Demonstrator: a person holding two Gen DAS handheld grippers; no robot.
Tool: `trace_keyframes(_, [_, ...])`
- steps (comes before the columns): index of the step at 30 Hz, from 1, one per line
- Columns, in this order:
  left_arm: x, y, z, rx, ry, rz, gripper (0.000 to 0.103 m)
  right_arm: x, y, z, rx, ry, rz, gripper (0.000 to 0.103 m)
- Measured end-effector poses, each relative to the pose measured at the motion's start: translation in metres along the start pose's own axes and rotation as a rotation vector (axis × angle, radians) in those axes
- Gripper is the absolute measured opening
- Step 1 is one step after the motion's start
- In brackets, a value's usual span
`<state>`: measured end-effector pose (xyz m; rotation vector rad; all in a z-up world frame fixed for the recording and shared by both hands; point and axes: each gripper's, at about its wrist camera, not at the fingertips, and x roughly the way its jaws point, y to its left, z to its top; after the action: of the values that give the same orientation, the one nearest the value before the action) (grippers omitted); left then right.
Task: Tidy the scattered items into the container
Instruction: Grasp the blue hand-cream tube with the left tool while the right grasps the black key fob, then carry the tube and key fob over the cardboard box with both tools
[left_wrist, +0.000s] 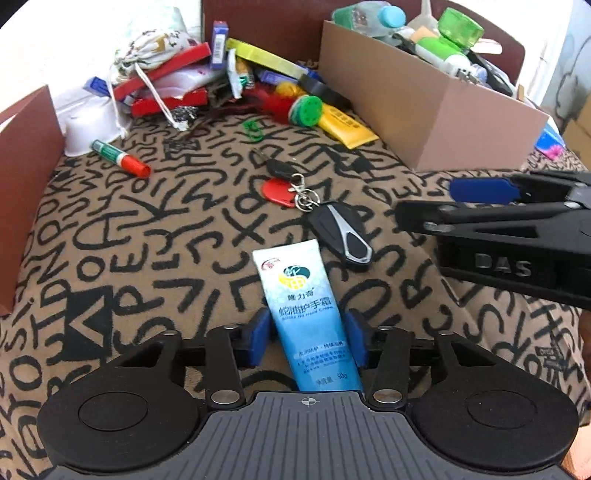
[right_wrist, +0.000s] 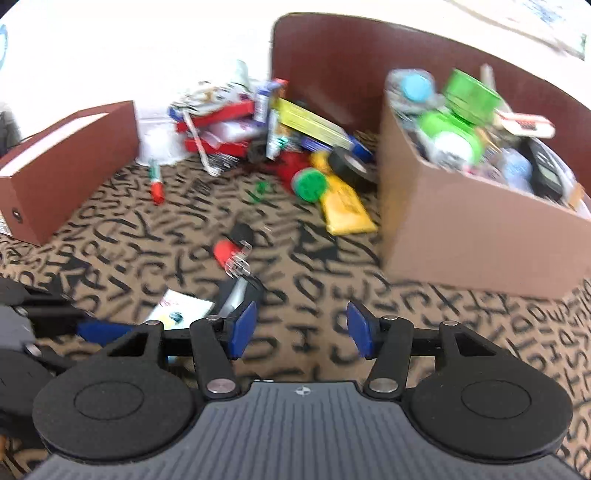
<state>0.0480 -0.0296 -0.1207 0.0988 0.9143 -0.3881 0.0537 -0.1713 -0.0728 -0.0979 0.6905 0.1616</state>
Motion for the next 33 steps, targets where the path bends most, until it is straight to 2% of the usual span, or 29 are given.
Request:
trace_keyframes(4, [-0.001, 0.007, 0.001, -0.02, -0.003, 0.022, 0.037, 0.022, 0.015, 0.01, -0.019, 0.024, 0.047, 0.059])
trace_keyframes(8, [-0.001, 0.023, 0.003, -0.056, -0.009, 0.069, 0.037, 0.046, 0.02, 0.013, -0.016, 0.057, 0.065, 0.057])
trace_keyframes(11, [0.001, 0.032, 0.007, -0.071, -0.01, 0.074, 0.038, 0.062, 0.017, 0.011, 0.026, 0.084, 0.098, 0.055])
trace_keyframes(12, [0.002, 0.032, 0.009, -0.066, -0.009, 0.075, 0.041, 0.066, 0.017, 0.01, 0.03, 0.091, 0.099, 0.055])
trace_keyframes(14, [0.004, 0.031, 0.011, -0.052, -0.009, 0.071, 0.054, 0.069, 0.021, 0.008, 0.006, 0.076, 0.08, 0.055])
trace_keyframes(17, [0.005, 0.029, 0.01, -0.044, -0.015, 0.068, 0.056, 0.073, 0.024, 0.011, -0.017, 0.073, 0.071, 0.055])
trace_keyframes(18, [0.005, 0.029, 0.01, -0.047, -0.016, 0.068, 0.048, 0.074, 0.024, 0.012, -0.019, 0.073, 0.072, 0.054])
trace_keyframes(19, [0.004, 0.03, 0.01, -0.051, -0.015, 0.067, 0.038, 0.074, 0.024, 0.012, -0.023, 0.073, 0.078, 0.047])
trace_keyframes(23, [0.001, 0.033, 0.009, -0.063, -0.008, 0.045, 0.038, 0.066, 0.025, 0.011, -0.067, 0.094, 0.091, 0.047])
trace_keyframes(24, [0.001, 0.033, 0.009, -0.057, -0.009, 0.047, 0.039, 0.063, 0.026, 0.009, -0.071, 0.097, 0.094, 0.047])
trace_keyframes(25, [0.002, 0.031, 0.009, -0.048, -0.009, 0.047, 0.054, 0.061, 0.026, 0.007, -0.07, 0.098, 0.095, 0.047])
trace_keyframes(27, [0.004, 0.027, 0.009, -0.029, -0.011, 0.053, 0.057, 0.061, 0.025, 0.006, -0.064, 0.097, 0.098, 0.049])
trace_keyframes(28, [0.004, 0.025, 0.009, -0.024, -0.01, 0.056, 0.058, 0.062, 0.025, 0.007, -0.066, 0.097, 0.093, 0.054])
trace_keyframes(29, [0.005, 0.024, 0.009, -0.018, -0.01, 0.058, 0.058, 0.064, 0.026, 0.008, -0.071, 0.097, 0.086, 0.056])
trace_keyframes(30, [0.005, 0.023, 0.009, -0.013, -0.011, 0.06, 0.051, 0.065, 0.027, 0.008, -0.077, 0.099, 0.086, 0.056])
trace_keyframes(31, [0.004, 0.023, 0.009, -0.012, -0.012, 0.059, 0.038, 0.066, 0.027, 0.009, -0.078, 0.101, 0.097, 0.046])
trace_keyframes(33, [0.003, 0.025, 0.009, -0.029, -0.01, 0.044, 0.037, 0.063, 0.026, 0.009, -0.074, 0.106, 0.111, 0.046])
